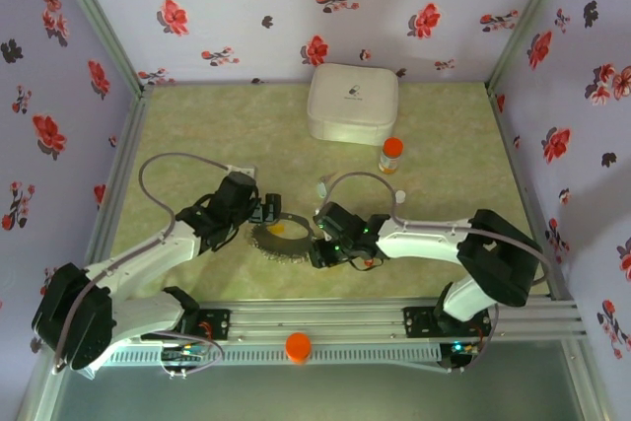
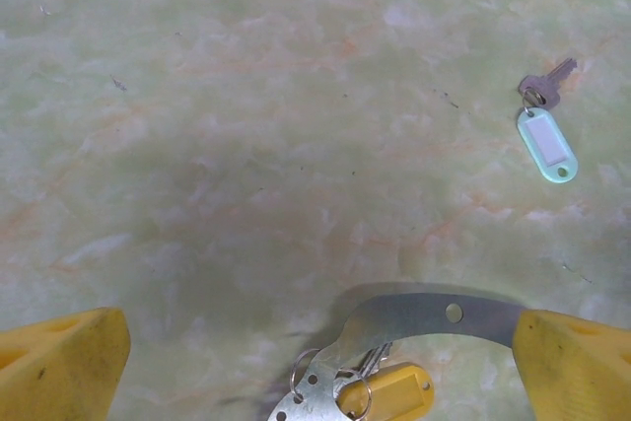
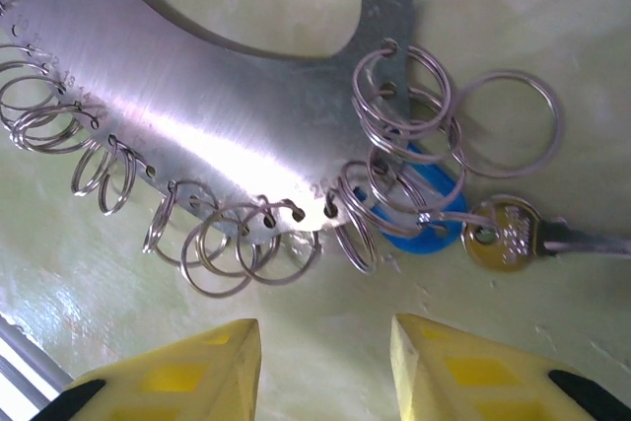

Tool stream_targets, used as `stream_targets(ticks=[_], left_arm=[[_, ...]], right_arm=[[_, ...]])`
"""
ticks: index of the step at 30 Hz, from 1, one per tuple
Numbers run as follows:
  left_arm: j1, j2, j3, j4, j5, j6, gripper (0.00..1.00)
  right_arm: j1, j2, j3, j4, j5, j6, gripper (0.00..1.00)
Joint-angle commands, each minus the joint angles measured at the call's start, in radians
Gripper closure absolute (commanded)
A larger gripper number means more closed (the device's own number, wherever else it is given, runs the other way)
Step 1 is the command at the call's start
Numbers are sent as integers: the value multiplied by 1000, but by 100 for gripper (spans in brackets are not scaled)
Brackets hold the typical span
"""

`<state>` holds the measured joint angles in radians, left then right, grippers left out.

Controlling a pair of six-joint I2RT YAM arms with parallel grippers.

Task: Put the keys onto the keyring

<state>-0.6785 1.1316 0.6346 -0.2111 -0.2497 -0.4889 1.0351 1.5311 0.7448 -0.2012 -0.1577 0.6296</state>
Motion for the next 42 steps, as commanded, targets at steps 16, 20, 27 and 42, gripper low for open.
stream_targets(ticks=[16,20,27,42], left_arm=[[13,-42,-7,-24,8,-17,0],[14,-46,-7,-25,7,-13,0],[18,-34,-15,-1,9,-22,0],[18,-58,-25,-10,9,-25,0]], right_arm=[[3,47,58,3,69,-45,72],[5,-35,12,4,37,-48,70],[4,-26,-16,-5,80,-27,60],[3,68,44,78,89,-27,75]])
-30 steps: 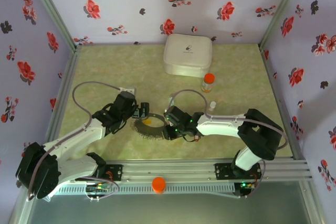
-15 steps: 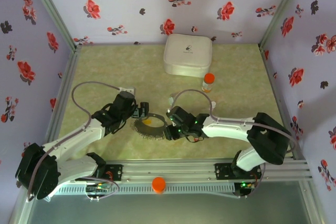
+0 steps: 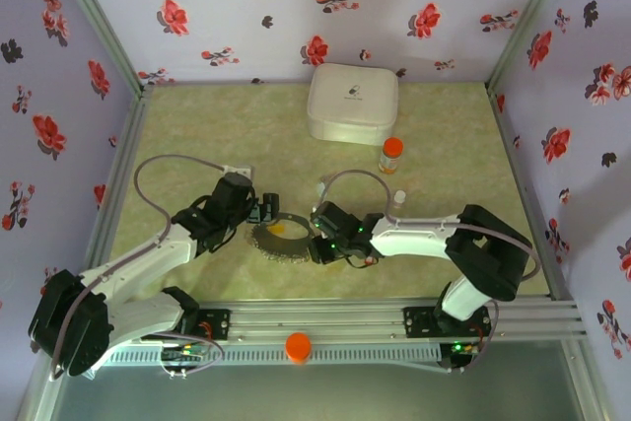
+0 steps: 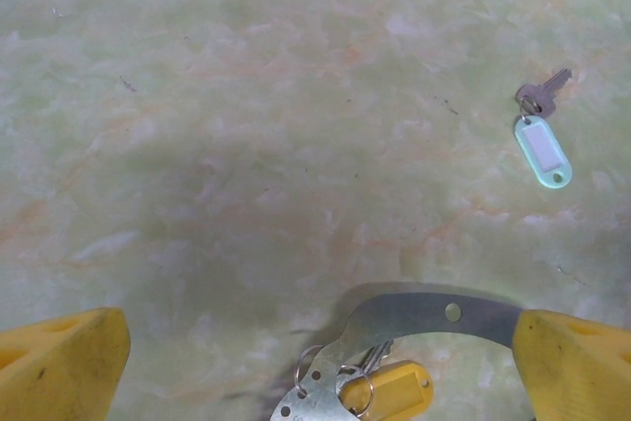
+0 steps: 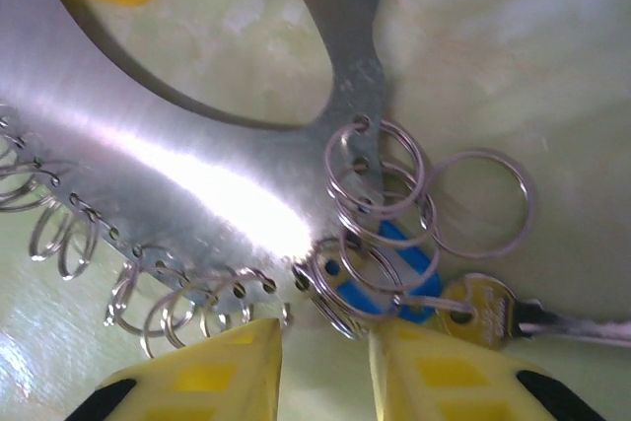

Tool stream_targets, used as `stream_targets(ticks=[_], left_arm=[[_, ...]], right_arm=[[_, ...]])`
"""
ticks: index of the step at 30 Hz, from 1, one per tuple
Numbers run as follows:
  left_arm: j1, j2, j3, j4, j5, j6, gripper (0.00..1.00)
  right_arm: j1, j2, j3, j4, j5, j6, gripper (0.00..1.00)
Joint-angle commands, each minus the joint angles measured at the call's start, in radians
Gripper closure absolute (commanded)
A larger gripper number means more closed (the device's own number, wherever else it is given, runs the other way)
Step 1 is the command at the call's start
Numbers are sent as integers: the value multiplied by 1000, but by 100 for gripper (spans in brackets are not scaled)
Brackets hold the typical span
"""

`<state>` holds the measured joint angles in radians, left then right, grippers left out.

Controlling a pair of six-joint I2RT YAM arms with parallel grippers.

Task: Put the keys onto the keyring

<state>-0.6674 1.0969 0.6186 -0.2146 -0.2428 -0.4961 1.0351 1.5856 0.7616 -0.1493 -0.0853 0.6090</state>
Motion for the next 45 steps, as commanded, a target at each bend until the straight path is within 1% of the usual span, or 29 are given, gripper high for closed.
stream_targets(ticks=[1,3,7,14,17,22,25,27,31,34,36,38,41,43,45], left_arm=[[6,-24,-10,-6,1,-18,0],[6,-26,-10,-6,1,-17,0],[6,-27,-10,-5,1,-17,0],[9,-25,-11,-5,0,-15,0],[8,-25,-9,-6,0,-13,0],[9,-26,-7,-9,1,-12,0],[10,-31,-9,-12,-1,-10,0],[9,-35,-8,-15,0,-7,0],[11,-57,-2,-19,-6,13,0],[13,-109,-3,-4,-9,67,0],[18,-155,-3,3,31,153,4],[34,-197,3,-14,90,254,8],[68,-257,25,-64,223,381,20],[73,-294,33,-65,292,430,30],[74,-328,19,-29,374,458,38]], right_arm=[[3,12,29,27,15,-9,77],[3,8,28,32,13,-14,81],[3,4,28,38,7,-19,85],[4,19,40,20,22,-21,85],[4,27,48,5,32,-21,87],[4,30,54,-11,36,-29,93],[3,28,56,-26,42,-38,99],[4,23,58,-36,45,-45,100],[4,-18,67,-44,33,-93,100],[5,-95,61,-12,19,-182,100],[4,-172,14,94,-29,-269,100],[1,-241,-28,197,-49,-325,100],[-25,-308,-52,268,-105,-407,100],[-54,-331,-54,296,-170,-449,100],[-81,-356,-71,363,-239,-486,100]])
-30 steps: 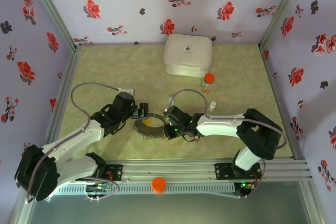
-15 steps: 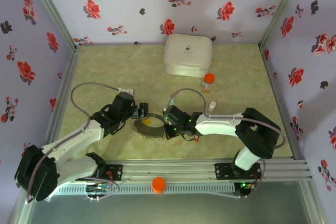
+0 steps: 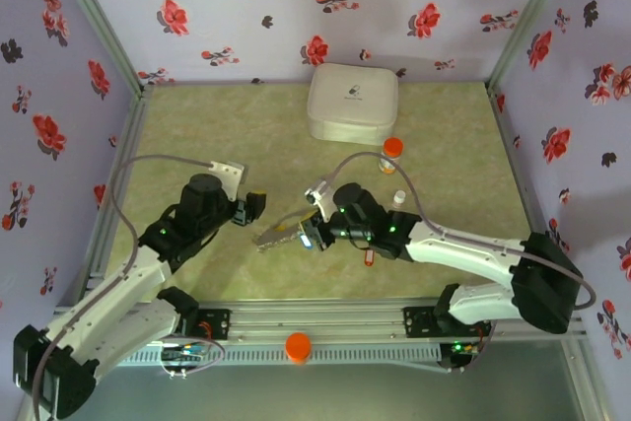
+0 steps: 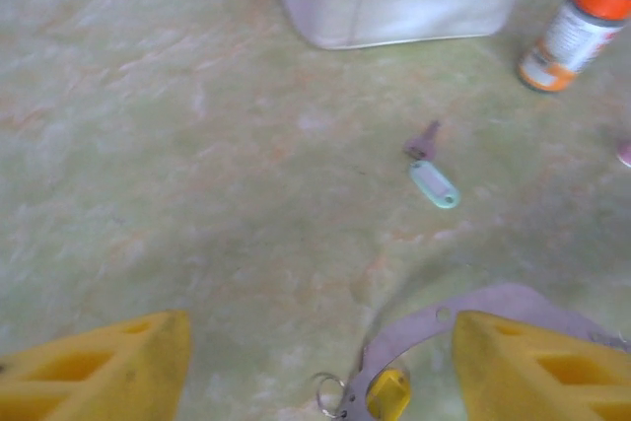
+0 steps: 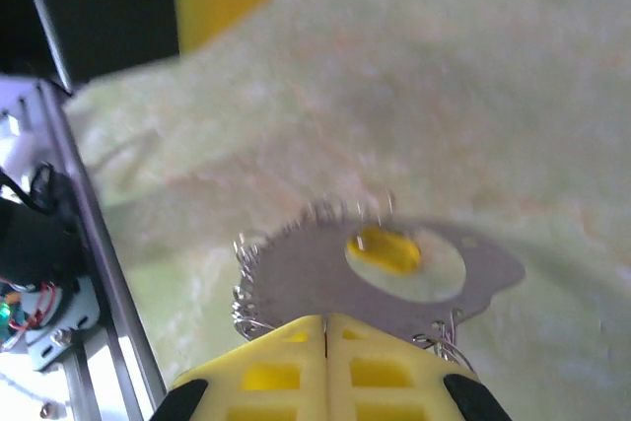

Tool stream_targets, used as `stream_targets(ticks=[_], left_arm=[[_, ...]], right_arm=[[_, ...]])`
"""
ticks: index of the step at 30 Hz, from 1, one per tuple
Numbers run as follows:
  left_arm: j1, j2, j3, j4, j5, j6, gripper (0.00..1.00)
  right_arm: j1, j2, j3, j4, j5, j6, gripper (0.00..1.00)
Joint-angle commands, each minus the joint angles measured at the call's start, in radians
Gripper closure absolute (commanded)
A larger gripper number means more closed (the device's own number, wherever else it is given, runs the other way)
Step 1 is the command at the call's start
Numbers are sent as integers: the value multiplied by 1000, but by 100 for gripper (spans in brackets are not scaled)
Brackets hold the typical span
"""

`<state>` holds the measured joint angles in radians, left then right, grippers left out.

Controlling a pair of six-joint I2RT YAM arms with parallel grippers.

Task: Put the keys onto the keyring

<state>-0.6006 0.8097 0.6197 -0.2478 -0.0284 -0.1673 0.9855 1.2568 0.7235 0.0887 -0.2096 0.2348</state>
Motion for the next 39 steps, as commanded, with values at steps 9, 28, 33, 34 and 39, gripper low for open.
stream_targets(ticks=[9,28,33,34,39], left_arm=[[7,-125,-25,84,485,377,63],[7,29,-81,177,781,418,72],[7,68,-81,180,780,426,68],[6,72,-81,187,780,422,68],[7,81,-85,213,788,409,69]], right_arm=[[-94,-62,14,122,-314,-236,100],[-106,-67,34,121,-363,-278,100],[-105,-60,39,127,-384,-272,100],[-106,-57,40,129,-391,-268,100],[-105,-43,45,143,-410,-256,100]])
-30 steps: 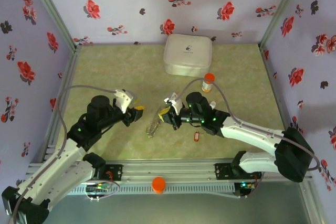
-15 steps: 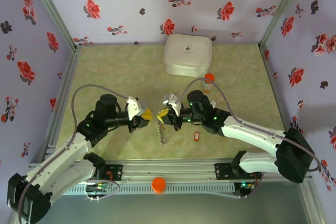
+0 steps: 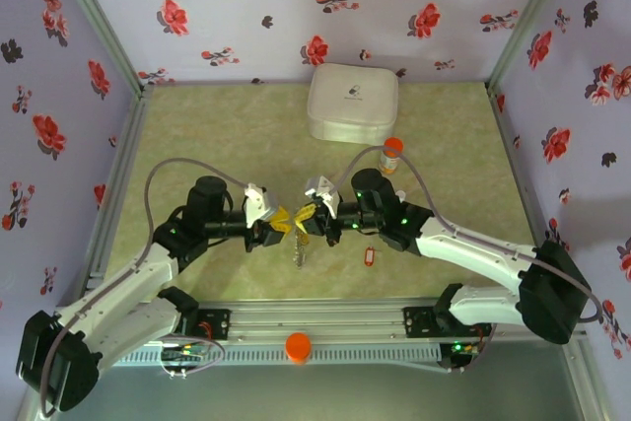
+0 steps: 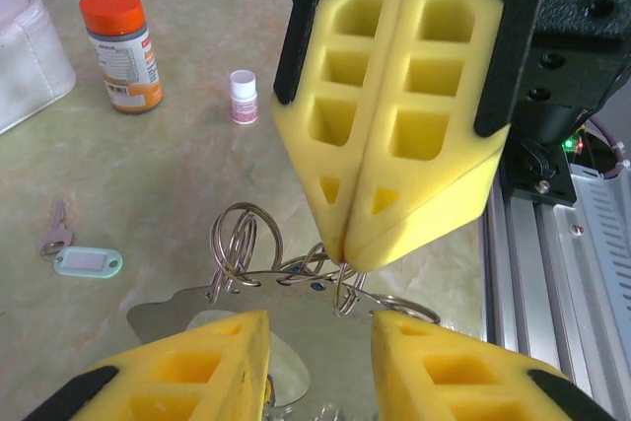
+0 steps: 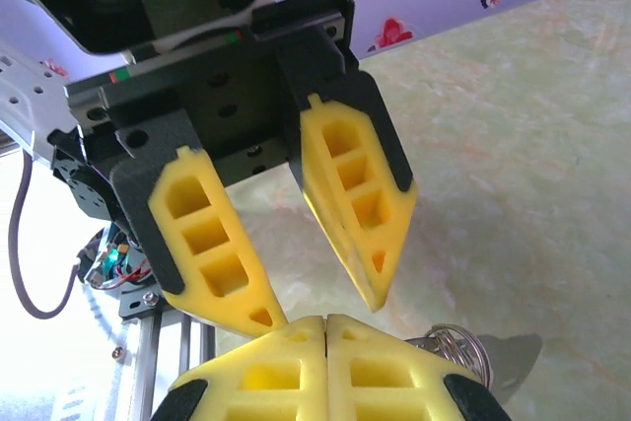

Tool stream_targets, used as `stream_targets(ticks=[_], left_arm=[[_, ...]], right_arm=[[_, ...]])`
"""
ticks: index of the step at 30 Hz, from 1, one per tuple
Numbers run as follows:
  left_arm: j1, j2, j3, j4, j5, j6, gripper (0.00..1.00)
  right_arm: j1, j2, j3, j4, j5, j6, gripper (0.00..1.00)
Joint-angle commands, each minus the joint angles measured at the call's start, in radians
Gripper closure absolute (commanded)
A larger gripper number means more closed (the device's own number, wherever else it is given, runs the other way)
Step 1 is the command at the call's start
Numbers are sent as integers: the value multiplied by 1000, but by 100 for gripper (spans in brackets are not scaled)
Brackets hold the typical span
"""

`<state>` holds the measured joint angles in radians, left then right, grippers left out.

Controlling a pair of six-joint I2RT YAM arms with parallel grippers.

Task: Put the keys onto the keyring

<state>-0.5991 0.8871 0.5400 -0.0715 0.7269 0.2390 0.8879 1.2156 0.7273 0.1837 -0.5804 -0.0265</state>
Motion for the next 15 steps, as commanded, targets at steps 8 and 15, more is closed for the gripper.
stream_targets(ticks=[8,15], left_arm=[[4,6,-7,28,48,5,64],[4,-54,-13,-54,-63,-67,53]], right_arm=[[-9,9,50,47,-5,8,100],[-8,-8,42,17,75,13,100]])
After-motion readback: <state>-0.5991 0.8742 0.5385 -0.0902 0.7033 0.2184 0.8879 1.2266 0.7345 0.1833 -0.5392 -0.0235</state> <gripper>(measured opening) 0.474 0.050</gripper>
